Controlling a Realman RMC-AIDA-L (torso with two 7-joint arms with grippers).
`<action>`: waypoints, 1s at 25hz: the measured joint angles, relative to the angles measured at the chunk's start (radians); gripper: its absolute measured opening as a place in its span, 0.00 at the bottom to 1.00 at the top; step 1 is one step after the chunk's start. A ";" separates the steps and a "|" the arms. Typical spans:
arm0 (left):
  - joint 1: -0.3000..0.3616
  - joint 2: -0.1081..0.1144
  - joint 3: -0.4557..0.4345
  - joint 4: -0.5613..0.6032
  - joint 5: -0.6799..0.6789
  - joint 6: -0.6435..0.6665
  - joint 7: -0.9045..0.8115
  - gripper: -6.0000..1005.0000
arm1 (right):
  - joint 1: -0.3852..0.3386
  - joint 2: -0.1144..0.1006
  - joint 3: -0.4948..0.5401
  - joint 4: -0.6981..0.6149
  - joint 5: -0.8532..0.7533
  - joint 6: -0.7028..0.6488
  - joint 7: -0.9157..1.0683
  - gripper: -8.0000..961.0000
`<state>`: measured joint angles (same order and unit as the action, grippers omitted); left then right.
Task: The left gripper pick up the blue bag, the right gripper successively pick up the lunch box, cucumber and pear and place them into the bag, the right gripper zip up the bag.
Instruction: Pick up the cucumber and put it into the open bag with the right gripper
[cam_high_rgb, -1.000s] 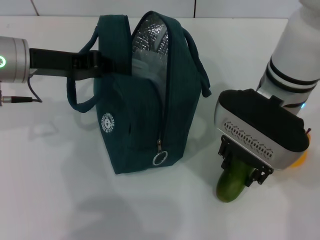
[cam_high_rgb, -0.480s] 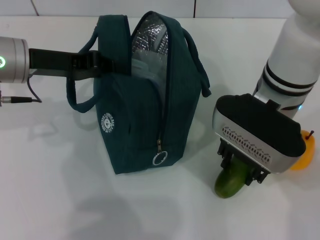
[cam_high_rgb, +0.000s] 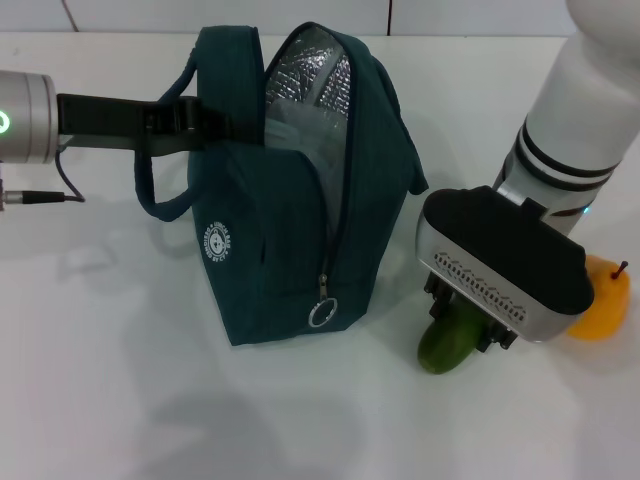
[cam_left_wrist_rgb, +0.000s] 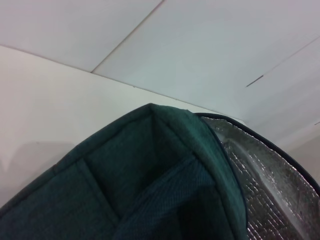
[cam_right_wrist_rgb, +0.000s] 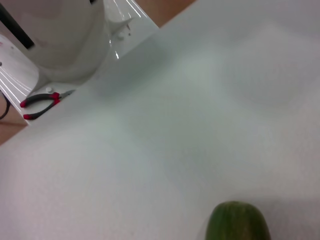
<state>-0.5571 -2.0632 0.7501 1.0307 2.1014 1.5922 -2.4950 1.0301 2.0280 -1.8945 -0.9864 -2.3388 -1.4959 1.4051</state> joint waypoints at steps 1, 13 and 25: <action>0.000 0.000 0.000 0.000 0.000 0.000 0.000 0.06 | 0.000 0.000 -0.002 0.002 -0.001 0.003 0.000 0.57; 0.003 0.000 0.000 0.000 -0.002 -0.002 0.007 0.06 | 0.000 0.000 -0.007 0.003 -0.011 0.028 0.009 0.57; 0.012 0.000 -0.001 0.000 -0.003 -0.002 0.009 0.06 | -0.012 -0.002 0.101 -0.102 -0.072 0.022 0.027 0.57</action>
<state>-0.5456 -2.0631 0.7488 1.0308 2.0984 1.5907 -2.4864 1.0180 2.0264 -1.7938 -1.0886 -2.4107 -1.4743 1.4326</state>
